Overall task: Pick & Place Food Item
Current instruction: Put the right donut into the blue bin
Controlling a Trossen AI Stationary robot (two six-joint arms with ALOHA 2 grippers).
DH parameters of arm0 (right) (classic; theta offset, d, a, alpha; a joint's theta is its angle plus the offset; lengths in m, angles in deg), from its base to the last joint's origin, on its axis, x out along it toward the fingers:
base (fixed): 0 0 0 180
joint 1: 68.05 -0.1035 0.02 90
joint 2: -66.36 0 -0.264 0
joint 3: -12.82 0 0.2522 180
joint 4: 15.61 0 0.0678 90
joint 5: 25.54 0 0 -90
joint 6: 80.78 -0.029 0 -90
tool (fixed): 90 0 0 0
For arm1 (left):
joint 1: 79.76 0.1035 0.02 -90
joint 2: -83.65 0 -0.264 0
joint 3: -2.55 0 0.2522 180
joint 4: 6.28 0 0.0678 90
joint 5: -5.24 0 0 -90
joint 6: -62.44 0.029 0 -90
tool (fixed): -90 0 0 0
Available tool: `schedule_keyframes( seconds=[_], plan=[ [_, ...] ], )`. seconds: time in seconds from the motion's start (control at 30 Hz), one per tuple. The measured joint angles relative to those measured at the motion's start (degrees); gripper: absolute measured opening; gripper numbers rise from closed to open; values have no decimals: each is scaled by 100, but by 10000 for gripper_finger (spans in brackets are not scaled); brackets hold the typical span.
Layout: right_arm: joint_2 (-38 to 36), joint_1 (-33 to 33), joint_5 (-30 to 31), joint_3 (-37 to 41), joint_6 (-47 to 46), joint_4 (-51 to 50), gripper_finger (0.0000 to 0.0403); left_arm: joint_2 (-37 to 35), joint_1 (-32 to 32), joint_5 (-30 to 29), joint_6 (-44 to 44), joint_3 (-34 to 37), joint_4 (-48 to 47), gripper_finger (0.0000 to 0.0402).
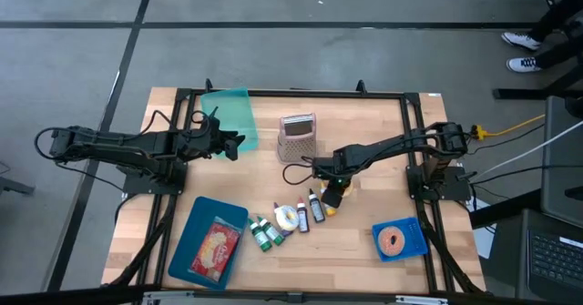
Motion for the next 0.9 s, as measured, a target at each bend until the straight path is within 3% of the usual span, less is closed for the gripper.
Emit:
schedule_keyframes(
  seconds=[0.07,0.27,0.43,0.63,0.77,0.9],
  plan=[
    [0,0,-1,0,-117,0,16,0,-2,2,0,0,0,184],
    [-250,8,68,11,-518,-61,18,2,-2,8,0,0,0,184],
    [-994,126,260,11,-796,-135,11,0,-1,8,0,0,2,184],
    [-2385,170,352,10,-1385,-707,11,1,-1,54,-1,0,0,184],
    [-3320,-225,213,6,-2231,-1338,11,0,-2,96,-2,0,-4,184],
    [-3905,-1018,195,0,-3432,-2044,11,2,0,96,0,0,-13,184]
  ],
)
